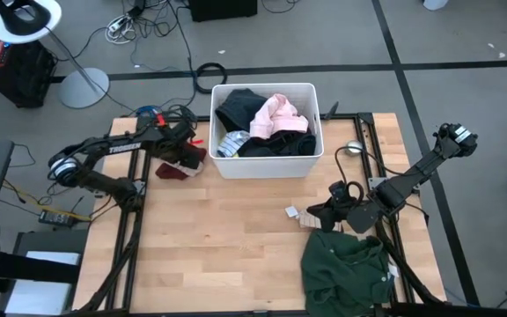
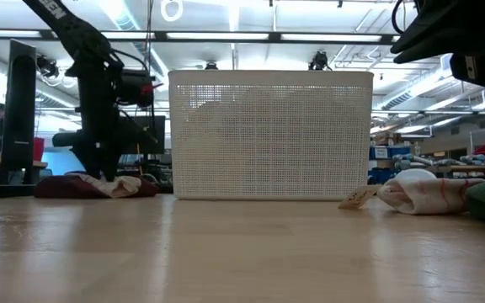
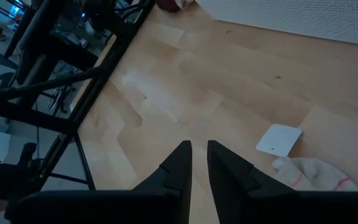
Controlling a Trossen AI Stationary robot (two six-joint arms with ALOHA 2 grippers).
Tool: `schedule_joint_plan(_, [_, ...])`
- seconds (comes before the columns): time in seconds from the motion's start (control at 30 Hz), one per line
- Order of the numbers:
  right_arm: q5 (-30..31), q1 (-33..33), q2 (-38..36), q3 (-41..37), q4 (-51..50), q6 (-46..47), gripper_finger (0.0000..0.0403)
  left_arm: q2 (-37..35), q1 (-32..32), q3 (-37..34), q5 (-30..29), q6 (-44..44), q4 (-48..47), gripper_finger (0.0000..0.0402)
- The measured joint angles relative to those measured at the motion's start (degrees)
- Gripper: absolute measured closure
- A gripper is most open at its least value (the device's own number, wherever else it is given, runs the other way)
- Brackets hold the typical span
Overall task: Sort clothes
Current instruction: Put the left pink striped sock into the white bin
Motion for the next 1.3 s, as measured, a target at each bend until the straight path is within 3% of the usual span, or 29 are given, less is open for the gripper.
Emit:
schedule_joint_plan(0.1, [0.00, -0.13, 0.00, 0.00, 0.02, 0.00, 0.0350, 2.07, 0.00, 0.00, -1.14, -0.24, -1.66, 0.0266])
schedule_joint_plan(0.27, [-0.08, -0.27, 0.00, 0.00, 0.02, 0.00, 0.0350, 2.45, -0.11, -0.02, -1.69, 1.29, -3.04, 0.0384])
schedule_joint_plan(0.37, [-0.09, -0.27, 0.00, 0.00, 0.02, -0.04, 0.0351, 1.11, -0.43, 0.20, -0.65, 1.18, -4.09, 0.0396])
schedule_joint_plan(0.93, [-0.15, -0.27, 0.00, 0.00, 0.04, -2.03, 0.0351, -19.67, -7.14, 0.46, 0.89, -4.94, -10.04, 0.0401])
schedule_joint_plan(1.13, [-0.12, -0.47, 0.00, 0.00, 0.21, -2.12, 0.0351, -22.07, -7.34, 0.46, 0.13, -4.89, -6.37, 0.0393])
schedule_joint_plan(1.3, [-0.09, -0.89, 0.00, 0.00, 0.45, -2.12, 0.0351, -20.98, -7.37, 0.46, 1.37, -6.04, -2.22, 0.0349])
